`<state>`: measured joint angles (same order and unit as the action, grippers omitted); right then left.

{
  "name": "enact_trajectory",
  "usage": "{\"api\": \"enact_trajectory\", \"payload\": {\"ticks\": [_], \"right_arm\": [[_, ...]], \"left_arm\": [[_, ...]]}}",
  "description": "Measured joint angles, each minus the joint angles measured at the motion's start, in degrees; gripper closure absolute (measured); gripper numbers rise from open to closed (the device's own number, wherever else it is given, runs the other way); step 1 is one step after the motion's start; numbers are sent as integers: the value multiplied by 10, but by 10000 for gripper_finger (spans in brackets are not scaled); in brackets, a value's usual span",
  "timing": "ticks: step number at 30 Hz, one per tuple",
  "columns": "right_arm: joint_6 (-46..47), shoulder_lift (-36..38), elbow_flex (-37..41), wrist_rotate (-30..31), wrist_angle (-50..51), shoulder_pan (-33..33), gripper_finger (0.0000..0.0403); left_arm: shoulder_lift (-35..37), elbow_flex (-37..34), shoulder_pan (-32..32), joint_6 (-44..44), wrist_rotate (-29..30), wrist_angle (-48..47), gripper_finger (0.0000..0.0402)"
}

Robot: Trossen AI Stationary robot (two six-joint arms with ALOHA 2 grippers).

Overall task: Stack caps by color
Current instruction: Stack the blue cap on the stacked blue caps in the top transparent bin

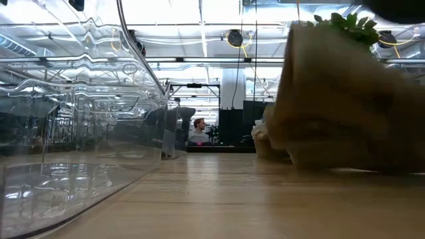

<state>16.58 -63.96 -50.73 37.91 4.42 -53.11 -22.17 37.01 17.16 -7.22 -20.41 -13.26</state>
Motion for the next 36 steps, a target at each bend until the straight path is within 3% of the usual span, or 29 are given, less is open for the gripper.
{"api": "enact_trajectory", "payload": {"ticks": [4,10,15,36], "right_arm": [[-140,0,62,83,-162,41,395],[-295,0,149,57,-446,131,395],[-327,0,203,56,-584,213,395],[-295,-35,234,56,-612,499,395]], "left_arm": [[0,0,0,0,0,0,341],[0,0,0,0,0,0,341],[0,0,0,0,0,0,341],[0,0,0,-18,0,14,341]]}}
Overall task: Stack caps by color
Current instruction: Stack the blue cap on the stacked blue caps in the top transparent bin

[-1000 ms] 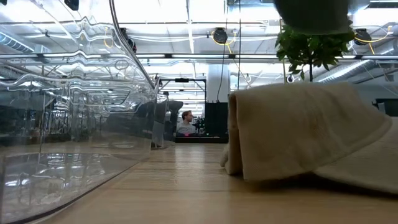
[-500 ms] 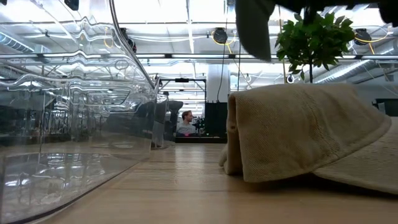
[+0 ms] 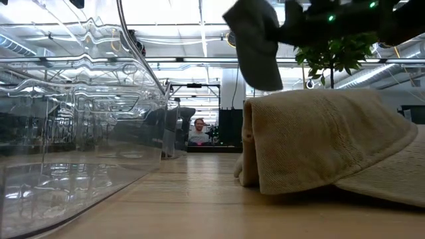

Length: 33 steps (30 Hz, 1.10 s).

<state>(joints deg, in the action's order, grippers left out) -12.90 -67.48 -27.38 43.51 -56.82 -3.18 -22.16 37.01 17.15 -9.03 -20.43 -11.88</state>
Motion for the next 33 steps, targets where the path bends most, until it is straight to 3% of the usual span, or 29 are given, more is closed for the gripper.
{"api": "enact_trajectory", "payload": {"ticks": [5,17,22,27,30,33], "right_arm": [[-2,-30,0,-4,-30,49,395],[-5,-62,0,-111,-44,89,395],[-6,-44,0,-250,-18,101,395],[71,-30,-12,-424,6,147,394],[136,-30,-28,-526,24,179,394],[176,-30,-45,-587,53,205,395]], "left_arm": [[0,0,0,-2,0,1,341],[-15,0,0,-100,0,5,341],[-45,0,0,-108,0,52,341],[-84,0,1,-108,1,111,341],[-114,0,1,-109,21,133,341],[-147,0,1,-138,63,151,341]]}}
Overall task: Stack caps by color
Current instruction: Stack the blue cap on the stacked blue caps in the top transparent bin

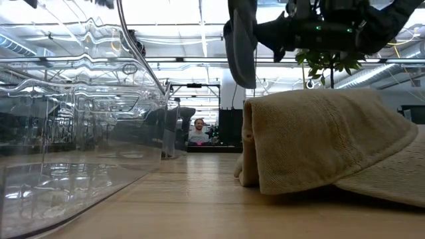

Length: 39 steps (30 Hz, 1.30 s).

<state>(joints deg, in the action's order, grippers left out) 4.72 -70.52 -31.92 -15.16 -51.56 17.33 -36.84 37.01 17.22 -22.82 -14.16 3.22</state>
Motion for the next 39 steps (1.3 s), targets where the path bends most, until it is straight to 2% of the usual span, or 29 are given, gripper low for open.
{"api": "enact_trajectory", "payload": {"ticks": [4,7,13,18,21,28,32,39], "right_arm": [[5,0,-16,9,45,22,395],[-6,0,-20,48,72,32,395],[-40,0,-20,207,86,36,395],[-29,0,-20,273,70,31,395],[-33,0,-21,330,39,14,395],[-139,0,-40,475,2,-52,395],[-212,0,-67,511,3,-72,395],[-257,0,-80,514,11,-72,395]], "left_arm": [[-51,0,0,-37,53,47,341],[-89,0,0,-41,67,97,341],[-164,0,0,-81,120,169,341],[-209,0,0,-56,173,162,341],[-234,0,0,-36,184,166,341],[-288,0,0,0,224,168,341],[-309,0,0,19,232,170,341],[-330,0,3,-4,232,217,341]]}}
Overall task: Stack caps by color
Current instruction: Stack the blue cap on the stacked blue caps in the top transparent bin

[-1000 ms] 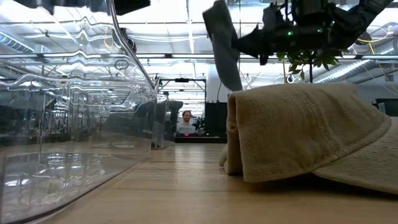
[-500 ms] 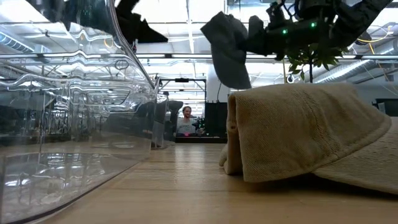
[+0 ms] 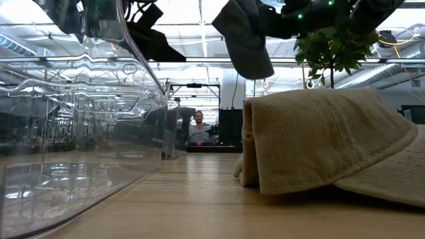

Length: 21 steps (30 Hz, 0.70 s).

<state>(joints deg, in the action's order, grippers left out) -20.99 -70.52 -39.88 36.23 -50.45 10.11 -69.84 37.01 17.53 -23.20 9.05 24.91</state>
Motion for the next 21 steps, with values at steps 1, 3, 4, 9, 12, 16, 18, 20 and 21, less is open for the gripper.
{"api": "enact_trajectory", "payload": {"ticks": [1,3,4,9,12,16,18,20,21], "right_arm": [[2,0,0,0,4,0,395],[6,0,0,0,9,0,395],[6,0,0,0,10,0,395],[6,0,0,-2,10,0,395],[6,0,0,-9,15,0,395],[18,0,0,-105,35,0,395],[33,0,0,-183,45,0,395],[55,0,0,-252,50,0,395],[69,0,0,-284,52,0,395]], "left_arm": [[0,0,0,6,0,2,341],[0,0,0,14,0,5,341],[0,0,0,14,0,5,341],[0,0,-1,22,-1,12,341],[0,0,-2,42,-1,9,341],[0,0,-3,45,-2,9,341],[0,0,-3,45,-2,9,341],[0,0,-3,43,-2,9,341],[0,0,-3,43,-2,9,341]]}}
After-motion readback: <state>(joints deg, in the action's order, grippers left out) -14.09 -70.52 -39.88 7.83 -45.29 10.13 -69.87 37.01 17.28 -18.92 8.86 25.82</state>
